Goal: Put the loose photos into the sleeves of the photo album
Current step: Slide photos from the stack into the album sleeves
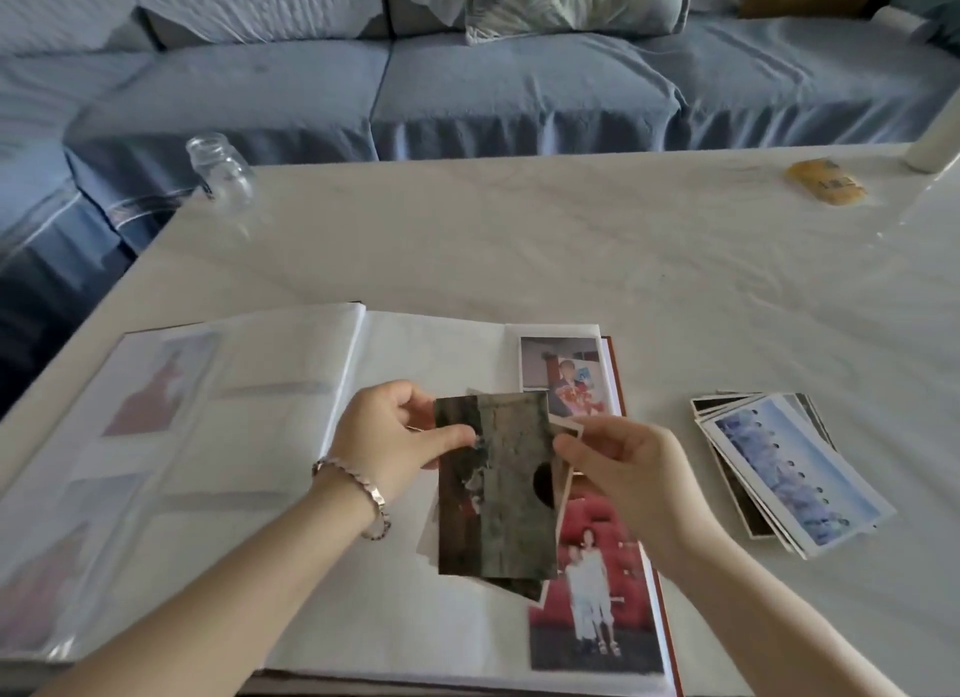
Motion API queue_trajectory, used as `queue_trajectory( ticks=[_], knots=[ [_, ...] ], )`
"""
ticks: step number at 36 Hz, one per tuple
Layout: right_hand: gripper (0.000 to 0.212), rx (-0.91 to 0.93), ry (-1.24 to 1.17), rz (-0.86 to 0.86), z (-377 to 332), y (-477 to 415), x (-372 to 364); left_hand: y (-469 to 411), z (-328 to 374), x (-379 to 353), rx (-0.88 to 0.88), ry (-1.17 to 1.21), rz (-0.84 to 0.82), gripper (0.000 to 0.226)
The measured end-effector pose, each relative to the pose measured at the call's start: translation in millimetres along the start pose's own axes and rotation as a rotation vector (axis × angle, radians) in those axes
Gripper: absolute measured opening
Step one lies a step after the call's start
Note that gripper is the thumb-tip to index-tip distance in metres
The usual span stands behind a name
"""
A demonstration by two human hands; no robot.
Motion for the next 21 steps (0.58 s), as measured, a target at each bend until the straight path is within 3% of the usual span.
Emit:
queue_trajectory(
  ticks=[6, 9, 11, 13, 15, 19, 21],
  knots=[
    [0.020, -0.025, 0.160, 0.130, 3, -10, -1, -2, -19, 31, 0.010, 0.069, 0.139, 0.016],
    [0.021, -0.020, 0.459, 0.171, 3, -20, 7, -8, -22, 34, 0.031, 0.146, 0.023, 0.012],
    [0.038, 0.026, 0.640, 0.171, -3, -26, 5, -9, -21, 36, 0.019, 0.079, -0.069, 0.007],
    [0.043, 0.101, 0.663, 0.174, -20, -29, -1, -11, -15, 40, -0.026, -0.036, -0.128, 0.015],
    [0.041, 0.144, 0.590, 0.081, -38, -33, -17, -12, -7, 43, -0.080, -0.122, -0.182, 0.020],
    [0.028, 0.165, 0.557, -0.336, -58, -32, -73, -13, 7, 49, -0.162, -0.250, -0.234, 0.018],
    [0.013, 0.212, 0.632, -0.375, -66, -32, -90, -14, 12, 58, -0.187, -0.248, -0.186, 0.021]
  ],
)
Point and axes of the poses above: each hand's wrist, its own y-axis away from the middle knuckle, its own x-axis out of the back of the hand, z = x × y, the point moved 8 cm from there along -y, towards the middle knuckle, and after that the axes turned 9 degrees about y, right-handed, at the moved point
